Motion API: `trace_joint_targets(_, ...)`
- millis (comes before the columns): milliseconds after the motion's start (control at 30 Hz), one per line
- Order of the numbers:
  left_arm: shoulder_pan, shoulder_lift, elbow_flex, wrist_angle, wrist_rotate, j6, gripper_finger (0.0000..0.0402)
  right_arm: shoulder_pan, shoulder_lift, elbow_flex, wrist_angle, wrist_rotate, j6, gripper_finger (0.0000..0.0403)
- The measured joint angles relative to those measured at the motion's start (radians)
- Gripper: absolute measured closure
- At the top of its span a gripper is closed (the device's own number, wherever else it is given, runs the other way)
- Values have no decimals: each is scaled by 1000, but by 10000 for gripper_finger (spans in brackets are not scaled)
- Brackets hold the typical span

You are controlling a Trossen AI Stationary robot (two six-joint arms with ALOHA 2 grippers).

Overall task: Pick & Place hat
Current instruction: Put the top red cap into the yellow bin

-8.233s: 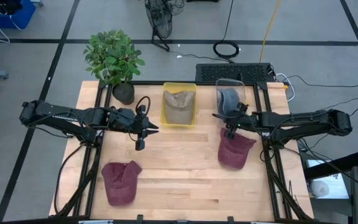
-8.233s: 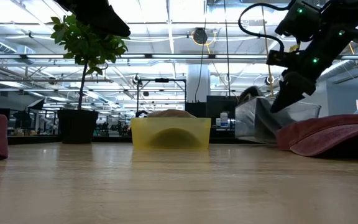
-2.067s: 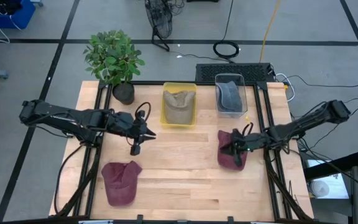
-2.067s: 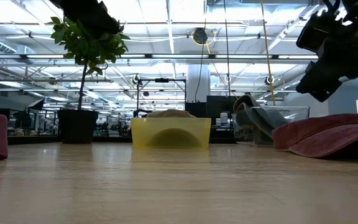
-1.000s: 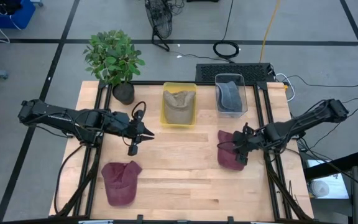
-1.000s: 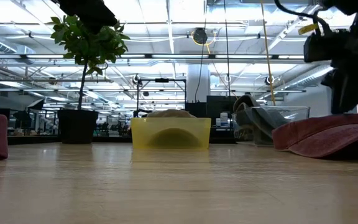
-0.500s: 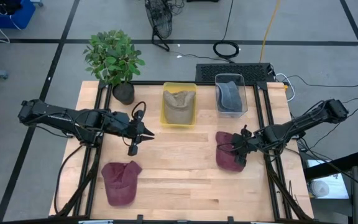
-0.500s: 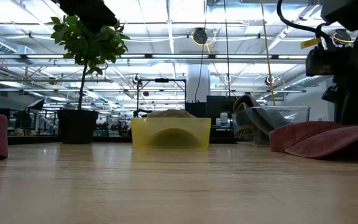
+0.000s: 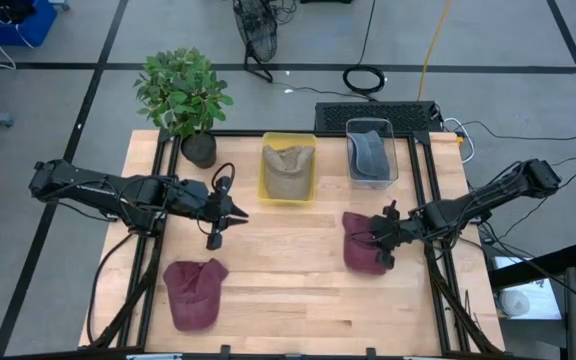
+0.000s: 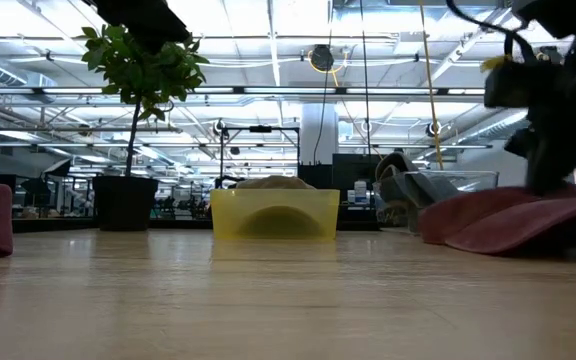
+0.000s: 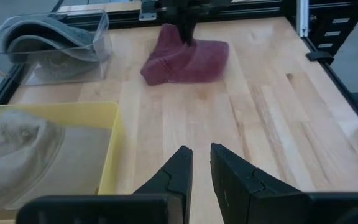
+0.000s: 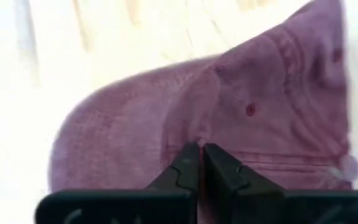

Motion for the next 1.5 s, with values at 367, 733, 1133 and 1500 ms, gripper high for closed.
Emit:
trace_joint_targets(367, 0, 0, 0, 8, -24, 0, 337, -1, 0, 74, 223, 84, -144, 401)
trace_joint_targets(733, 0, 0, 0, 14, -24, 15, 337, -83, 107, 104, 553, 104, -351, 402)
trace_joint_targets(1133, 0, 0, 0, 19, -41, 31, 337, -313, 365, 411, 557, -15, -584, 402)
trace_joint_targets(1500, 0, 0, 0, 15, -44, 35, 337, -532, 584, 607, 492, -199, -722, 400)
